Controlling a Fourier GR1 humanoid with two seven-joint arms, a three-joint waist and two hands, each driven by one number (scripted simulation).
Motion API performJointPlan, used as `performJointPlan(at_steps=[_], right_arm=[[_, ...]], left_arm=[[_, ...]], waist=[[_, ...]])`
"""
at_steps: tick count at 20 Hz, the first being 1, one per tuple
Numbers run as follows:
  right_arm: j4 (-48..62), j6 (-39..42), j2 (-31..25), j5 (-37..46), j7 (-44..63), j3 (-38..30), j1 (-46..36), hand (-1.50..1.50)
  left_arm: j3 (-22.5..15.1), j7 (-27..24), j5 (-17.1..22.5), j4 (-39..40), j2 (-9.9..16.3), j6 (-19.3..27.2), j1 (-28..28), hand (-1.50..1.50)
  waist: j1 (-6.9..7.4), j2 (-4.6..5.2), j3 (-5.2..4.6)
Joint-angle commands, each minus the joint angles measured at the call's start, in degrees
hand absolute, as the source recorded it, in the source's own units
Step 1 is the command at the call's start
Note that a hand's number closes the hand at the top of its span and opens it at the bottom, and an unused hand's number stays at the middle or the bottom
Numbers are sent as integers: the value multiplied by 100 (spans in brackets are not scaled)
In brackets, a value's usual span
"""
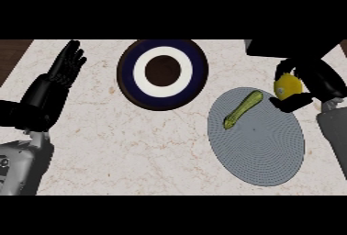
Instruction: Pick the lemon from the placemat and place it in the plate
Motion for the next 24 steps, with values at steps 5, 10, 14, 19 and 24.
performJointPlan(at_steps=[5, 10, 14, 19, 24], right_arm=[[1126, 358, 168, -1413, -2596, -777, -954, 150], [2166, 839, 434, -1618, -3276, -838, -1830, 150], [2711, 894, 730, -1456, -3319, -734, -2464, 150], [3452, 586, 1235, -1254, -3224, -708, -3255, 150], [3626, 645, 1902, -1337, -2620, -718, -3743, 150]], left_arm=[[129, -3, 49, 168, 65, -75, 2, 0], [96, 153, -89, 245, 32, 8, -139, 0], [198, 147, -67, -13, 28, -6, 139, 0], [203, 35, -99, 156, -31, -115, 99, 0], [199, 34, -170, 138, -147, -52, 112, 0]], waist=[[-114, -95, -30], [-208, -129, -43], [-292, -187, -51], [-293, -173, -53], [-347, -194, -56]])
